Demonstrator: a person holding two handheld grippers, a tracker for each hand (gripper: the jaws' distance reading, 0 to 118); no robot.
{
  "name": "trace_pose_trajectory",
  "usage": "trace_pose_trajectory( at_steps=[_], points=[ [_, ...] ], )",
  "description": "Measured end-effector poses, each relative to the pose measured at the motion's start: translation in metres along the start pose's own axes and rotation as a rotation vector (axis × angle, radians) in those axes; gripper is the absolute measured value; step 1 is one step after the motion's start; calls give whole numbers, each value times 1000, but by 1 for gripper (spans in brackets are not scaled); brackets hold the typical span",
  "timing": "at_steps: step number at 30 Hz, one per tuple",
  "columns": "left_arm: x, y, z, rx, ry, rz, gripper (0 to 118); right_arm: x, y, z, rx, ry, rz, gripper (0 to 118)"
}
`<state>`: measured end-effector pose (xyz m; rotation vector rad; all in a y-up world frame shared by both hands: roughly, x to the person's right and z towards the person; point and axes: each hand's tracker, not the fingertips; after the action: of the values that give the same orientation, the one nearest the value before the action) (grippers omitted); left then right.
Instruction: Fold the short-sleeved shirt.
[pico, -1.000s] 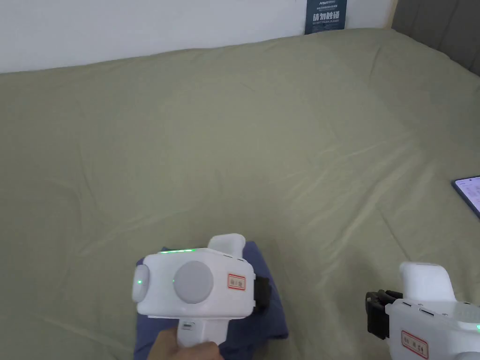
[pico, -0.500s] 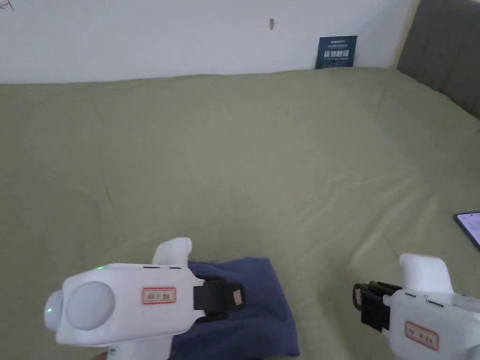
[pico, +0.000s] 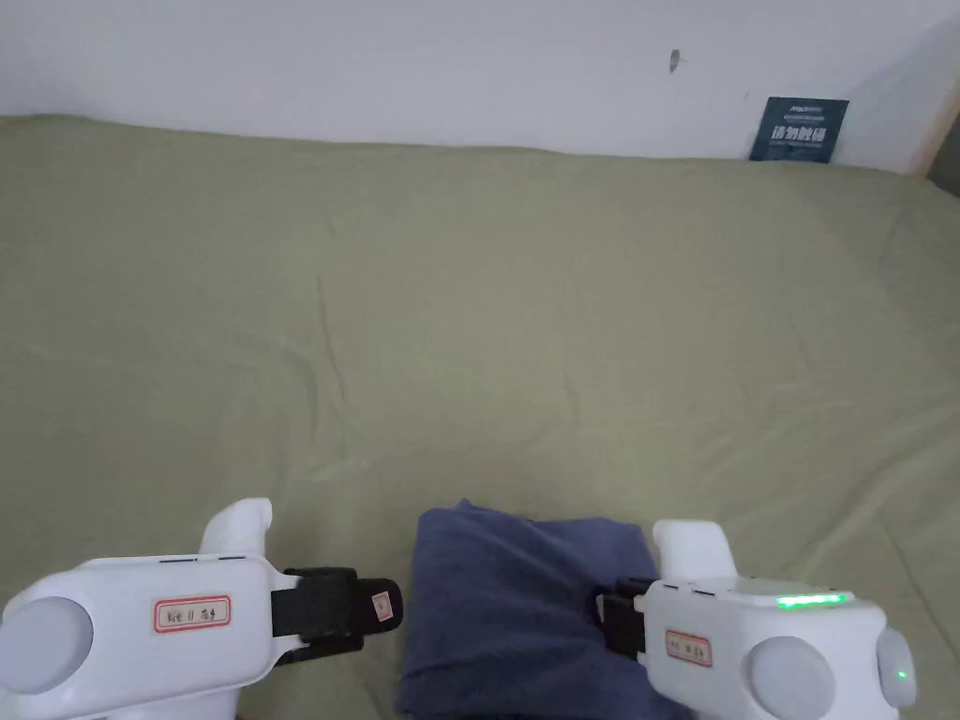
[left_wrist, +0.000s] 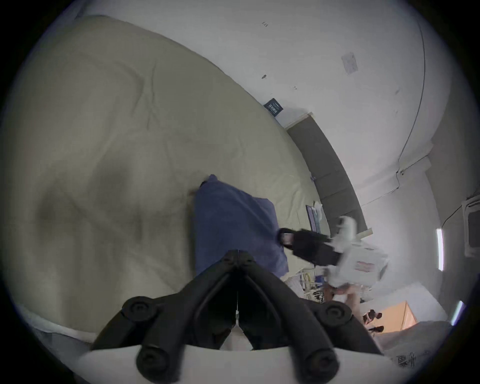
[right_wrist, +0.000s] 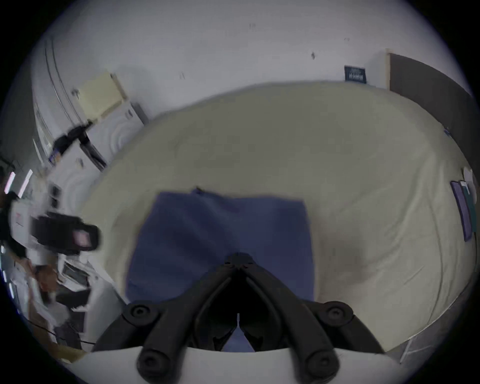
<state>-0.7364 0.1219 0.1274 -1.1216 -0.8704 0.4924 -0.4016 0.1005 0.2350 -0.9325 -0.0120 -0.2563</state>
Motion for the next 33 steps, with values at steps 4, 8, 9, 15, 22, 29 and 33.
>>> trace_pose_trajectory(
  at_steps=[4, 8, 9, 15, 22, 29, 33],
  points=[
    [-23, -11, -8, -19, -31, 68, 63, 6, -5, -2, 48, 38, -80, 0],
    [-32, -8, -19, -41, -71, 117, 91, 13, -5, -2, 30, 55, -81, 0],
    [-33, -6, -23, -39, -75, 137, 91, 12, -5, -1, 29, 55, -85, 0],
    [-49, 14, -59, -81, -116, 176, 91, 11, -6, 0, 32, 52, -84, 0],
    [-57, 19, -118, -115, -279, 269, 89, 18, -7, -1, 32, 83, -134, 0],
    [-53, 19, -133, -183, -287, 257, 40, 14, -3, 3, 26, 66, -137, 0],
    [-60, 28, -117, -185, -263, 236, 35, 3, 1, 11, 38, 46, -121, 0]
  ],
)
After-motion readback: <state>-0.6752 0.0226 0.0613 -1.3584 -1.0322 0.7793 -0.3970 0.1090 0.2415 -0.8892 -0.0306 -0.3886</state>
